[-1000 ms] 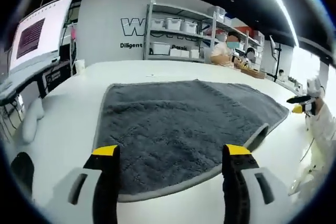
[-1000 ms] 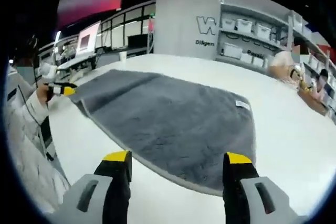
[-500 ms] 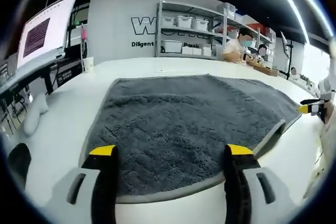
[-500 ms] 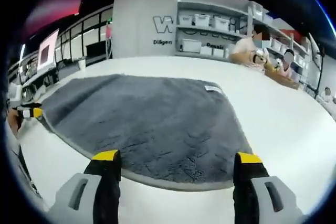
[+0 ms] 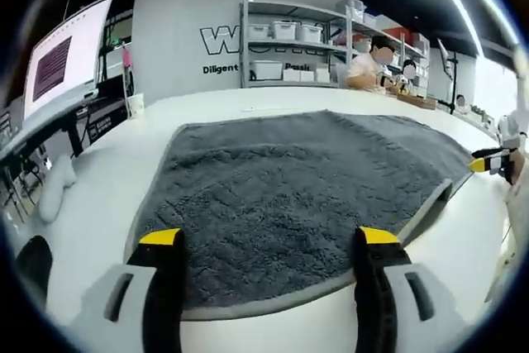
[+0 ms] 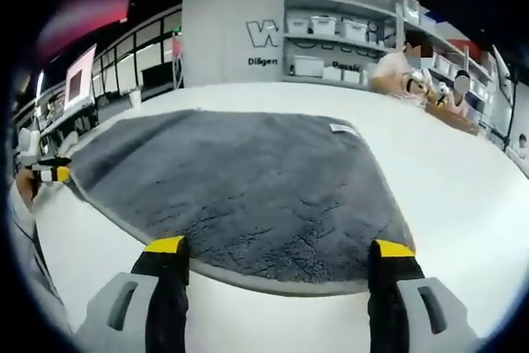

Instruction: Open the folded towel by lifting each exposed corner and separating the folded layers until the towel lies flat within the target outline without major curled edges

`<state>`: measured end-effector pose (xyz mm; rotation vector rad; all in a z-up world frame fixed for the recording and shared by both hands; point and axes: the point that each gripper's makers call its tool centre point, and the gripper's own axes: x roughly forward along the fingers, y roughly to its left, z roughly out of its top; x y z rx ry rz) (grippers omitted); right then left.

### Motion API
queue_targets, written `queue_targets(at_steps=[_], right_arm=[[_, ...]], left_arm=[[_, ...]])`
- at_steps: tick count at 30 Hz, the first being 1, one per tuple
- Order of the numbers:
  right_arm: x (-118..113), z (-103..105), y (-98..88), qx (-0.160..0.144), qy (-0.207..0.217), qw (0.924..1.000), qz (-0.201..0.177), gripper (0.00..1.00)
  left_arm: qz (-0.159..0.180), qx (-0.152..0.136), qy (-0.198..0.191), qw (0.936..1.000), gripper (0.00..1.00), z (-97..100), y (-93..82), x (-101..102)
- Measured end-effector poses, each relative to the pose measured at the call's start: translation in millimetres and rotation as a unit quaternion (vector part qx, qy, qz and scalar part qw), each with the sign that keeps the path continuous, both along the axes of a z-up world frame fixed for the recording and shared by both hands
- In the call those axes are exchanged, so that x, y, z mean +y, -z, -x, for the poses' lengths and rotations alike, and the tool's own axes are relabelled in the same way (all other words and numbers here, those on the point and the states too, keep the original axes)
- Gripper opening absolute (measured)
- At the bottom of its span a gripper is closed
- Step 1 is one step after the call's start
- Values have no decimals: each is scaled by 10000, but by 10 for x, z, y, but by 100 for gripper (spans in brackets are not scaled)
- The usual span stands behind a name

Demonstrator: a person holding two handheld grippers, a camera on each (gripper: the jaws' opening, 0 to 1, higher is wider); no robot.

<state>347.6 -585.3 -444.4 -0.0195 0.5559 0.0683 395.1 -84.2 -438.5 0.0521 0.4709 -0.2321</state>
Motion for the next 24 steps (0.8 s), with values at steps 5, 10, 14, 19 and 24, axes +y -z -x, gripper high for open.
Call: queue_targets(at_steps=[5,10,14,19,24], right_arm=[[-7,6,1,-10,-33,10000,9,89],[-37,14,2,-15,-34,10000,12,89],[-58,22,3,-24,-20,10000,15,89],[-79,35,4,-34,8,10000,18,89],[-82,40,7,-45,29,10000,23,89]], left_arm=[[-10,16,27,10000,83,-2,1,21],[-28,42,13,10000,84,4,2,68],[-37,63,-23,10000,84,20,3,113],[-45,74,-41,10000,84,34,4,144],[-57,98,-67,9999,84,44,7,160]])
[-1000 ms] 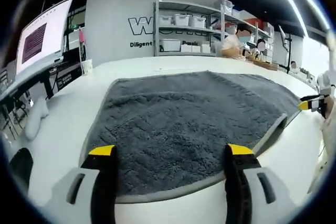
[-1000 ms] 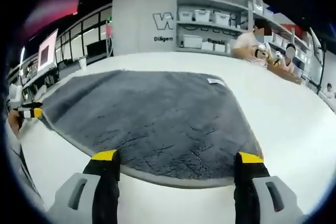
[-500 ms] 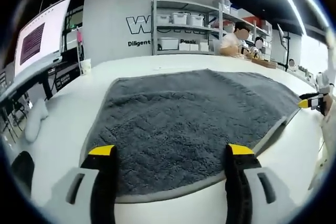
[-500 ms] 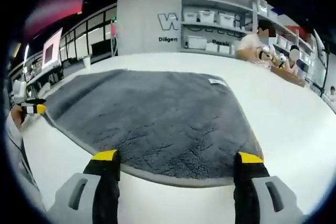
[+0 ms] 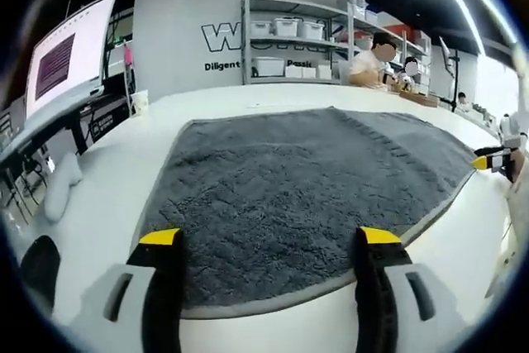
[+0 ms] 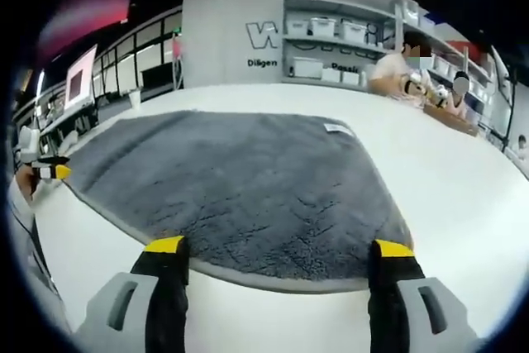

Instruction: Open the folded towel by lifting each exposed corner and separating the folded layers until the towel lies flat within the target outline without major curled edges

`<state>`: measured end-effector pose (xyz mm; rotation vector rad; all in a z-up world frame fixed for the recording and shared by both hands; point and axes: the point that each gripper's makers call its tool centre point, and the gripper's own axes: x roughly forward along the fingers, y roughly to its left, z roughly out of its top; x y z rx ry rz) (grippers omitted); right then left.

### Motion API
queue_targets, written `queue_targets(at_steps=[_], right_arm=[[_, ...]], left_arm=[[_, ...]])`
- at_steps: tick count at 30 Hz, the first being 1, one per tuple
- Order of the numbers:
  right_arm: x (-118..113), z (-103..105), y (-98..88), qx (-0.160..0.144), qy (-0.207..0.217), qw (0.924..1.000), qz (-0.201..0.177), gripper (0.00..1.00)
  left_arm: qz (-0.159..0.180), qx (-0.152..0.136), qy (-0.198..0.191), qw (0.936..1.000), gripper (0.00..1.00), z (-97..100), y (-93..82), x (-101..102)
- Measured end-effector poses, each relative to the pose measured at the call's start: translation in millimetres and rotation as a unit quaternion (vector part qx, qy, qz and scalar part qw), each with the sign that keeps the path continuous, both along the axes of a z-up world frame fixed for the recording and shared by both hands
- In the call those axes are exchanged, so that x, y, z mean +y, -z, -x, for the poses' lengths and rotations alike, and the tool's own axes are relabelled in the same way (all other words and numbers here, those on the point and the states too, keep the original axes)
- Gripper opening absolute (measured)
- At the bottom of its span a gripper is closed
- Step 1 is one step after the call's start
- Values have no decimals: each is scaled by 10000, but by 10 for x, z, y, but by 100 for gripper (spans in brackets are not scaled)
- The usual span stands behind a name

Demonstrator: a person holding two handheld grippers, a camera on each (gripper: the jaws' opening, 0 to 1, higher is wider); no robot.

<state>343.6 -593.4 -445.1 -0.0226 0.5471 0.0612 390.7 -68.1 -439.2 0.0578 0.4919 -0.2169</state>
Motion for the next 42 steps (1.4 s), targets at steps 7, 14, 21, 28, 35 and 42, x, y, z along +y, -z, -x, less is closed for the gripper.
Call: queue_targets(at_steps=[7,14,21,28,35,42], right_arm=[[-8,11,3,-24,50,10000,3,89],[-17,42,5,-71,87,9999,-1,90],[-17,62,6,-38,79,10000,4,90],[-10,54,-6,208,-3,9997,83,90],[-128,-12,-210,260,-118,9980,564,85],[-252,-276,-599,1,-287,9977,617,86]], left_arm=[[-12,30,-25,10000,84,19,3,20],[-17,47,-22,10000,84,33,5,37],[-22,55,-19,10000,84,46,6,45],[-264,184,169,9993,88,28,-34,50],[-257,94,425,9987,91,-72,-269,8],[64,-67,917,9957,94,-374,-635,-166]])
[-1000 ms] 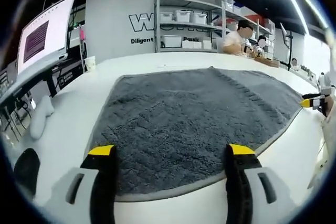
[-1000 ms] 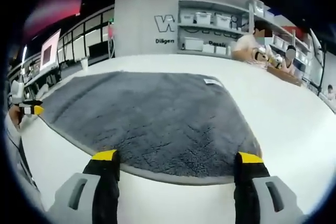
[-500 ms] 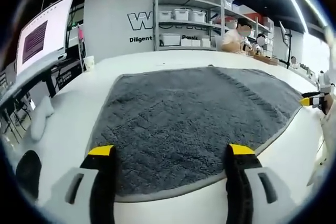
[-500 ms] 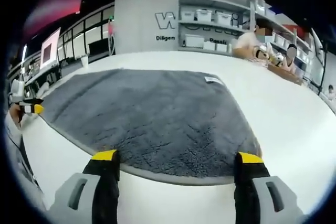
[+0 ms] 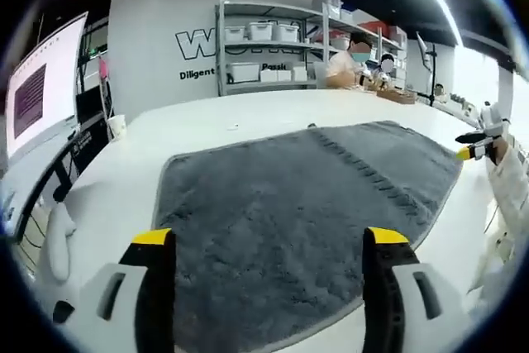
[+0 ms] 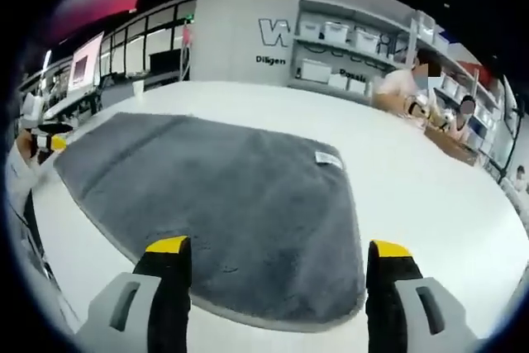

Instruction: Open the folded towel by lifting each exposed corner and separating the folded layers until the towel lies flat within the target outline without major curled edges

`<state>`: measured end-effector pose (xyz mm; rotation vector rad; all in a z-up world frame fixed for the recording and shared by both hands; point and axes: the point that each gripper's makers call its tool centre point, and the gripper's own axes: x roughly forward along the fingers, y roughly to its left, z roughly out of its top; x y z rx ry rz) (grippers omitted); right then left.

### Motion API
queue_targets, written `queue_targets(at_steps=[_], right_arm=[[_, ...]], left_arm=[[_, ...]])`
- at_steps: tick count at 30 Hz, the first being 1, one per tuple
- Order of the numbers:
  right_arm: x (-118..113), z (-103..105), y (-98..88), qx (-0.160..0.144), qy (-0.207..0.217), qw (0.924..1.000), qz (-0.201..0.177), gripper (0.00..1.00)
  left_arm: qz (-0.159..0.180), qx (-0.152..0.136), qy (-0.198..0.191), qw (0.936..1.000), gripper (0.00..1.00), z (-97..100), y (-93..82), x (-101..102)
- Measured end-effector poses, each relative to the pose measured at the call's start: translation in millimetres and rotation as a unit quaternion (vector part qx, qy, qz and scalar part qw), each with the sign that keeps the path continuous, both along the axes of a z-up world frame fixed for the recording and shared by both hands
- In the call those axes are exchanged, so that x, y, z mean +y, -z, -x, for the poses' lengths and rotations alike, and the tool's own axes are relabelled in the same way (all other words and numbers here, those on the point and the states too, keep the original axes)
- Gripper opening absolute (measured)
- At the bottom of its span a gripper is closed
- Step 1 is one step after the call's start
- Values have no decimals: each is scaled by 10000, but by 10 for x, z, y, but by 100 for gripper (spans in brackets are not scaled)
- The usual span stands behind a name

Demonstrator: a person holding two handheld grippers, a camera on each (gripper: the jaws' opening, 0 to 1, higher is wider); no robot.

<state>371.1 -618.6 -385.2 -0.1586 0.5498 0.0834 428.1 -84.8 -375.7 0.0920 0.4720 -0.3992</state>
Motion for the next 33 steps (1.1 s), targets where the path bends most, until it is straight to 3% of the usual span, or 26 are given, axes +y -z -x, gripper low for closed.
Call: queue_targets(at_steps=[6,12,13,15,21,26,30,33], right_arm=[[-87,-340,-348,-330,-66,9994,-7,88],[-79,-652,-459,-427,-116,9990,-72,92],[-41,-842,-483,-447,-197,9988,-93,93],[-25,-968,-478,-420,-250,9988,-65,95],[40,-1378,-384,-271,-366,9988,-163,97],[89,-1671,-238,-120,-347,9989,-276,96],[114,-1861,-140,-76,-311,9989,-342,96],[125,-1965,-53,-12,-302,9988,-381,95]], left_arm=[[103,-172,121,9997,95,-306,-204,-34],[281,-367,266,9986,98,-676,-360,-118],[332,-434,243,9982,99,-841,-400,-112],[349,-432,230,9982,99,-969,-403,-104],[527,0,-78,9986,99,-1363,-174,-3],[608,54,-268,9978,99,-1606,-8,10],[387,28,-324,9987,98,-1767,98,6],[449,8,-382,9983,98,-1856,127,-1]])
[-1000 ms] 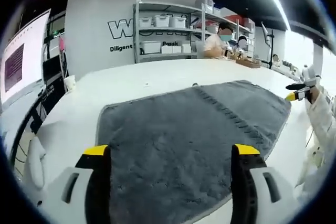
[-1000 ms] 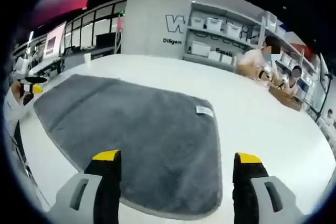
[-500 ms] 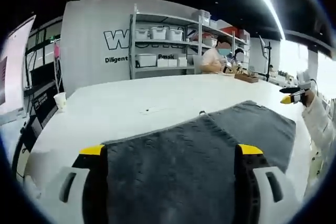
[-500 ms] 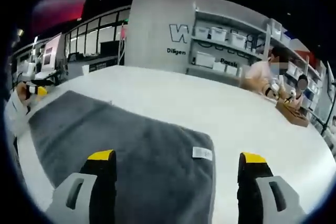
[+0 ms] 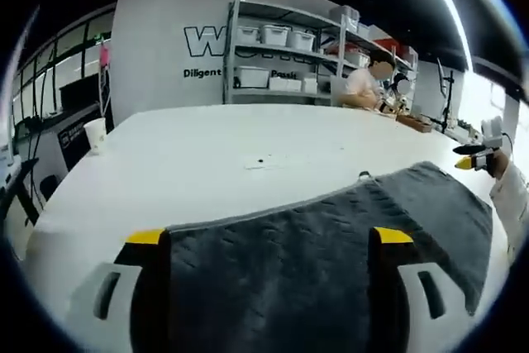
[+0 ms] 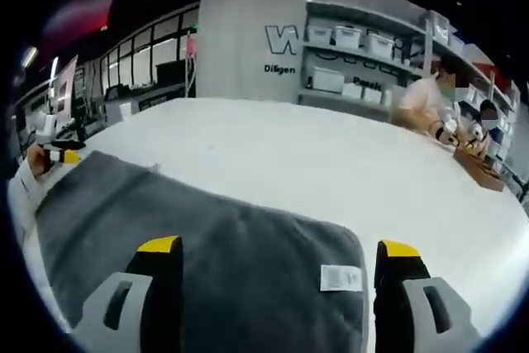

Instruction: Open the folded towel by lifting each exposed corner and separating the folded layers until the towel lies flat within the target outline without major curled edges

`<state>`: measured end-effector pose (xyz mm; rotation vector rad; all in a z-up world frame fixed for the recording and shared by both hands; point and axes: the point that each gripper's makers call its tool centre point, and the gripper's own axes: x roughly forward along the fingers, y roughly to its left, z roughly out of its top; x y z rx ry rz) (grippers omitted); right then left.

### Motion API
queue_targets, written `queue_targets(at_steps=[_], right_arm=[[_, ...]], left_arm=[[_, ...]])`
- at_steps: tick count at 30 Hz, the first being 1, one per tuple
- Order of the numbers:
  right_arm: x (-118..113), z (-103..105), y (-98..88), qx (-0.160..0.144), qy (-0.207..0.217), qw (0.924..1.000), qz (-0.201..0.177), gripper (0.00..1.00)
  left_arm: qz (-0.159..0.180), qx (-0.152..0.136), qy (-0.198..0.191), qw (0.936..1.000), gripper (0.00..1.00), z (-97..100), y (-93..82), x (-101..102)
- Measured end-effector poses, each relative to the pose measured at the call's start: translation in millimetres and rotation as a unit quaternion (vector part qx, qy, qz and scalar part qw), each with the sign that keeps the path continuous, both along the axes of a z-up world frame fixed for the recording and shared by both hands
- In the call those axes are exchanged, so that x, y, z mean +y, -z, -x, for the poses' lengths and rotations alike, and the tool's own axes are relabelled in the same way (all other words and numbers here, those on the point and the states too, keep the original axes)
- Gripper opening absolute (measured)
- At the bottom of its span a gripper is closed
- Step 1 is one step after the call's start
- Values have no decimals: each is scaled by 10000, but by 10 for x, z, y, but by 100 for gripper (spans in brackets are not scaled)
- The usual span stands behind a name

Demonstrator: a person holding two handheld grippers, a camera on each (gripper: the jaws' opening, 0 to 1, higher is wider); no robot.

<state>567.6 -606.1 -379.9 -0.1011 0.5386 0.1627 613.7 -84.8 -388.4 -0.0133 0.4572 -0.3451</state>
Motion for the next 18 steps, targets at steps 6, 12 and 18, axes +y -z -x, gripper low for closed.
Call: queue_targets(at_steps=[6,12,18], right_arm=[[-10,-169,217,172,81,9998,-105,94],[-23,-330,365,214,156,9995,-142,93],[-16,-410,485,269,75,9994,-181,93]], left_arm=[[-38,80,-113,9999,98,-138,113,-25],[80,174,-313,9993,97,-243,250,-2],[69,356,-307,9989,96,-289,410,27]])
